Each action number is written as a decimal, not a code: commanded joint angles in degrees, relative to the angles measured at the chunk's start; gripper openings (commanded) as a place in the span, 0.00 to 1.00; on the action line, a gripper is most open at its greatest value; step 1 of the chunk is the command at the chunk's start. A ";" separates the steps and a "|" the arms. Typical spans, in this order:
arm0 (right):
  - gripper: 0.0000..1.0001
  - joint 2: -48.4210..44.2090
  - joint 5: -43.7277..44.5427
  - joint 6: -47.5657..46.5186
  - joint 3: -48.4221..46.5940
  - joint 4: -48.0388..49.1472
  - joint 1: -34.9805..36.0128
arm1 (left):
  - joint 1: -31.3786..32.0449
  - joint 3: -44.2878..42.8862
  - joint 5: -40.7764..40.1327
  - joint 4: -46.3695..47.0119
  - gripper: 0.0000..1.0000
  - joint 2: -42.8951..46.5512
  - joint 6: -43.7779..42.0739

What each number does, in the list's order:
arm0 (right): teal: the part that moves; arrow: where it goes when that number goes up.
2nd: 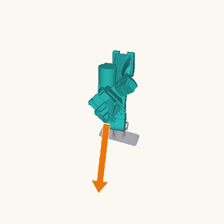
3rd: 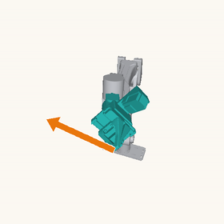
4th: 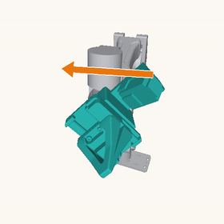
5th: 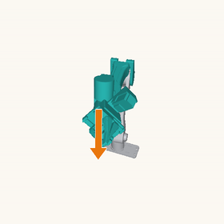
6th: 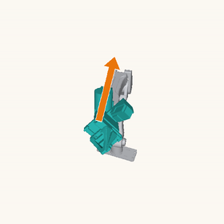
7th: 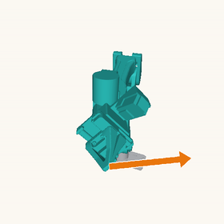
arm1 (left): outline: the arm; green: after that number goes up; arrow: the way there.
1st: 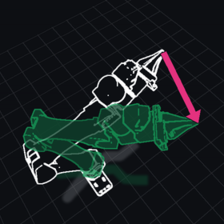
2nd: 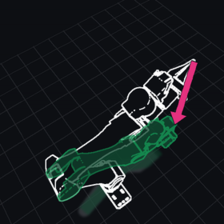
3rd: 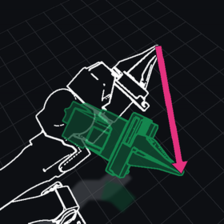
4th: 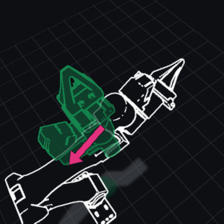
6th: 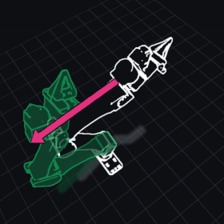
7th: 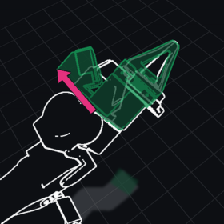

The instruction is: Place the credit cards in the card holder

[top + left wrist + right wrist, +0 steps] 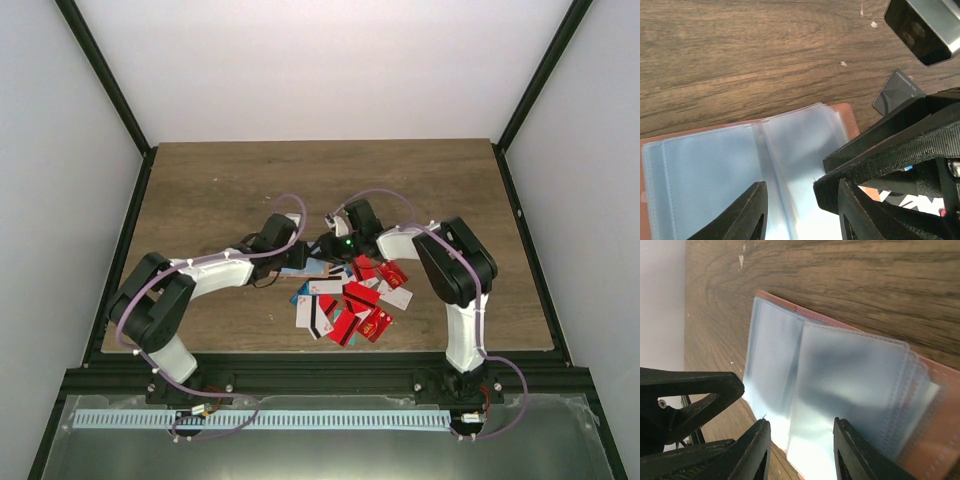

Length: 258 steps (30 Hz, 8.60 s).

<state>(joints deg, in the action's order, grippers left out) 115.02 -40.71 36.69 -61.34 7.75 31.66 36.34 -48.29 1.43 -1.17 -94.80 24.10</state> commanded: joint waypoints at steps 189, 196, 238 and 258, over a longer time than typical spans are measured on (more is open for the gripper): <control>0.85 -41.38 35.28 6.39 17.35 -35.07 14.40 | 13.77 16.35 5.82 -6.34 0.51 26.88 12.41; 0.95 -47.53 41.42 9.96 23.69 -38.28 14.31 | 16.09 10.78 -3.70 -10.17 0.53 16.50 15.44; 0.96 -49.92 33.90 8.31 25.34 -37.81 14.13 | 34.37 4.34 -17.97 -28.96 0.50 -4.57 18.12; 0.90 -49.46 10.08 13.34 33.50 -24.33 17.62 | 33.82 2.98 -15.37 -27.92 0.55 13.28 22.86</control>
<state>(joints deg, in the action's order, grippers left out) 65.41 -23.64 46.63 -30.22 -21.98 46.85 70.57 -43.72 -12.73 -27.20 -83.99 46.26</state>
